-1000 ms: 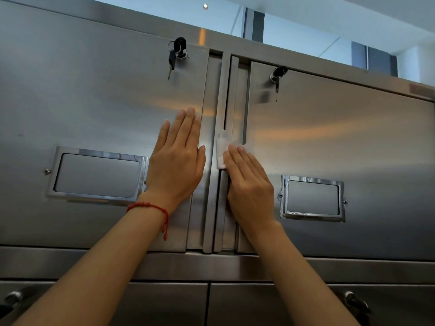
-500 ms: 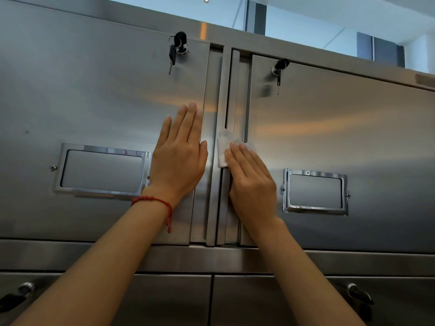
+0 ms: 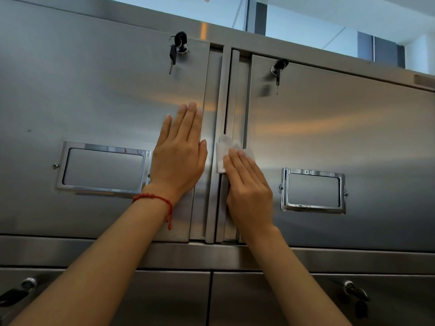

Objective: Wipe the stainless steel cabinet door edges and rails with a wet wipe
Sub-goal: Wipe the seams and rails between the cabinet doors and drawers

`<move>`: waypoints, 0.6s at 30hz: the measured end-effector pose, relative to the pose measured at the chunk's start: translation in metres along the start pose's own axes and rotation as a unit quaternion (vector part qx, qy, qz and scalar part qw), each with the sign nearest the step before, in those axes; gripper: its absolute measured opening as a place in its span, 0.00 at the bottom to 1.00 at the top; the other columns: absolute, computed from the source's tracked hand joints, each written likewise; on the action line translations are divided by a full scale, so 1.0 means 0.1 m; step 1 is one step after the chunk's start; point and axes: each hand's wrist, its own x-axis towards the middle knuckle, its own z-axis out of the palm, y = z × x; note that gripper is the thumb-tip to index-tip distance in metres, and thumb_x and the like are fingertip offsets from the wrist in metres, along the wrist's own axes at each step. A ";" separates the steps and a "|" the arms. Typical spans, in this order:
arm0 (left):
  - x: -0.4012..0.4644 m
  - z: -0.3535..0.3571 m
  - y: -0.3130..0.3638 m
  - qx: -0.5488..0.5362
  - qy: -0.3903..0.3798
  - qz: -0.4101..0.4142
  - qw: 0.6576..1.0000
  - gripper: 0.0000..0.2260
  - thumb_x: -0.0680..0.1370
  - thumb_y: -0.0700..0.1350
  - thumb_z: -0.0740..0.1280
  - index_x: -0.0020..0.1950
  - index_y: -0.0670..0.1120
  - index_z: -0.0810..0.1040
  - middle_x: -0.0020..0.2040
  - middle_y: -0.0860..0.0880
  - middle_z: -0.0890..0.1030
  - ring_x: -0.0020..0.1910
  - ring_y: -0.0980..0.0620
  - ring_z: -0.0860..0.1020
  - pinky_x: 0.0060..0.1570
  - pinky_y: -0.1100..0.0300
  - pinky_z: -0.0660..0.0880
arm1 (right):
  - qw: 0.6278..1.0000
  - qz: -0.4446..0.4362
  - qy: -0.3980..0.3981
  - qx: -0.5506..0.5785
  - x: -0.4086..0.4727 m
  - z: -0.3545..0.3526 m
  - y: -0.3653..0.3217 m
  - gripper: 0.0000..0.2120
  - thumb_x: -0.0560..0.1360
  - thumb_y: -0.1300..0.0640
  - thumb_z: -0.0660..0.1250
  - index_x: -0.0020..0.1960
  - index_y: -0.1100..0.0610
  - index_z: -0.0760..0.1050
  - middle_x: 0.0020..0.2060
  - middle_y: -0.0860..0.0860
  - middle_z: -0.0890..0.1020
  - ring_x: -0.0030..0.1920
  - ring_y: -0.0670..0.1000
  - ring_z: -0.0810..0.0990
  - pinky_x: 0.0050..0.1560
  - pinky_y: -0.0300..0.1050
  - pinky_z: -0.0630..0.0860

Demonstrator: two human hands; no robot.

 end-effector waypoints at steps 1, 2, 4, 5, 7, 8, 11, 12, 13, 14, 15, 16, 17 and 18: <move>0.00 0.00 0.00 -0.001 0.001 0.001 1.000 0.24 0.81 0.44 0.56 0.75 0.39 0.53 0.75 0.41 0.54 0.75 0.45 0.52 0.74 0.49 0.48 | 1.000 -0.001 -0.005 0.001 -0.04 -0.01 -0.01 0.19 0.66 0.74 0.72 0.57 0.70 0.77 0.56 0.65 0.79 0.59 0.62 0.78 0.60 0.57 0.74; 0.00 0.00 0.00 -0.002 0.001 0.001 1.000 0.24 0.81 0.44 0.56 0.75 0.39 0.53 0.75 0.41 0.55 0.75 0.45 0.52 0.74 0.49 0.48 | 1.000 -0.003 -0.010 0.001 -0.08 -0.01 -0.02 0.20 0.65 0.73 0.73 0.57 0.69 0.77 0.56 0.65 0.79 0.59 0.61 0.78 0.60 0.57 0.74; 0.00 -0.01 0.00 -0.003 0.000 0.000 1.000 0.24 0.81 0.44 0.56 0.75 0.39 0.53 0.75 0.41 0.55 0.75 0.45 0.52 0.74 0.48 0.48 | 1.000 -0.006 -0.011 0.001 -0.09 -0.02 -0.02 0.21 0.64 0.72 0.75 0.57 0.69 0.78 0.56 0.65 0.79 0.59 0.61 0.78 0.60 0.57 0.73; 0.00 -0.01 0.00 -0.004 0.000 0.000 1.000 0.24 0.81 0.44 0.56 0.75 0.39 0.53 0.75 0.41 0.55 0.75 0.45 0.52 0.74 0.49 0.48 | 1.000 -0.005 -0.009 0.001 -0.07 -0.01 -0.02 0.21 0.64 0.72 0.75 0.56 0.69 0.78 0.56 0.65 0.79 0.58 0.61 0.78 0.60 0.57 0.73; 0.00 -0.01 0.00 -0.006 -0.001 0.000 1.000 0.24 0.81 0.44 0.56 0.75 0.39 0.53 0.75 0.41 0.55 0.75 0.45 0.52 0.74 0.49 0.47 | 1.000 -0.001 -0.006 -0.003 -0.02 0.00 -0.01 0.22 0.64 0.74 0.74 0.57 0.69 0.77 0.56 0.65 0.79 0.59 0.61 0.78 0.61 0.57 0.73; 0.00 0.00 0.00 -0.006 -0.001 0.000 1.000 0.24 0.81 0.44 0.56 0.75 0.39 0.53 0.75 0.41 0.54 0.75 0.45 0.52 0.74 0.49 0.47 | 1.000 0.002 -0.005 -0.003 -0.01 0.01 -0.02 0.22 0.63 0.75 0.73 0.57 0.70 0.77 0.56 0.65 0.79 0.59 0.61 0.78 0.61 0.57 0.73; 0.00 0.00 0.00 -0.003 0.000 0.000 1.000 0.24 0.81 0.44 0.56 0.75 0.39 0.53 0.75 0.41 0.55 0.75 0.45 0.52 0.74 0.49 0.48 | 1.000 0.011 -0.006 0.002 -0.05 0.02 -0.04 0.23 0.63 0.75 0.74 0.57 0.69 0.77 0.57 0.65 0.78 0.59 0.61 0.77 0.62 0.56 0.72; 0.00 -0.01 0.00 -0.003 0.000 0.001 1.000 0.24 0.81 0.44 0.56 0.75 0.39 0.53 0.75 0.41 0.55 0.75 0.45 0.52 0.74 0.49 0.48 | 1.000 0.011 -0.007 0.003 -0.08 0.01 -0.05 0.23 0.63 0.75 0.74 0.57 0.69 0.77 0.57 0.65 0.79 0.59 0.61 0.77 0.62 0.56 0.72; 0.00 -0.01 0.00 -0.003 0.000 0.001 1.000 0.25 0.81 0.44 0.56 0.75 0.39 0.53 0.75 0.41 0.55 0.75 0.45 0.52 0.74 0.49 0.48 | 1.000 0.009 -0.008 0.003 -0.11 0.00 -0.05 0.22 0.64 0.74 0.74 0.57 0.69 0.77 0.57 0.65 0.79 0.59 0.61 0.77 0.62 0.56 0.72; 0.00 -0.01 0.00 -0.002 -0.001 0.002 1.000 0.25 0.81 0.44 0.56 0.75 0.39 0.53 0.75 0.41 0.55 0.75 0.45 0.52 0.74 0.49 0.48 | 1.000 0.006 -0.009 0.004 -0.12 -0.01 -0.06 0.21 0.64 0.73 0.74 0.57 0.69 0.77 0.56 0.65 0.79 0.59 0.61 0.78 0.61 0.56 0.72; 0.00 -0.01 0.00 -0.001 -0.003 0.002 1.000 0.25 0.81 0.44 0.56 0.75 0.39 0.53 0.75 0.41 0.54 0.75 0.45 0.52 0.74 0.49 0.47 | 1.000 0.004 -0.008 0.005 -0.11 -0.01 -0.05 0.21 0.65 0.73 0.74 0.57 0.69 0.78 0.56 0.65 0.79 0.59 0.61 0.78 0.61 0.56 0.73; 0.00 -0.01 0.00 -0.001 -0.004 0.002 1.000 0.25 0.81 0.44 0.56 0.75 0.39 0.53 0.75 0.41 0.54 0.75 0.45 0.51 0.74 0.49 0.47 | 1.000 0.002 -0.006 0.004 -0.10 -0.02 -0.05 0.20 0.65 0.73 0.74 0.56 0.69 0.78 0.56 0.65 0.79 0.59 0.61 0.78 0.61 0.56 0.73; 0.00 -0.01 0.00 -0.002 -0.003 0.002 1.000 0.25 0.81 0.44 0.56 0.75 0.39 0.53 0.75 0.41 0.54 0.75 0.45 0.51 0.74 0.49 0.47 | 1.000 0.003 -0.003 0.002 -0.07 -0.02 -0.05 0.19 0.65 0.74 0.72 0.56 0.69 0.78 0.56 0.65 0.79 0.59 0.61 0.78 0.61 0.56 0.73; 0.00 -0.01 0.00 -0.003 -0.002 0.002 1.000 0.25 0.81 0.44 0.56 0.75 0.39 0.53 0.75 0.41 0.54 0.75 0.45 0.51 0.74 0.49 0.47 | 1.000 0.004 0.000 -0.001 -0.05 -0.01 -0.05 0.19 0.65 0.75 0.71 0.56 0.69 0.78 0.56 0.64 0.79 0.59 0.61 0.78 0.61 0.56 0.73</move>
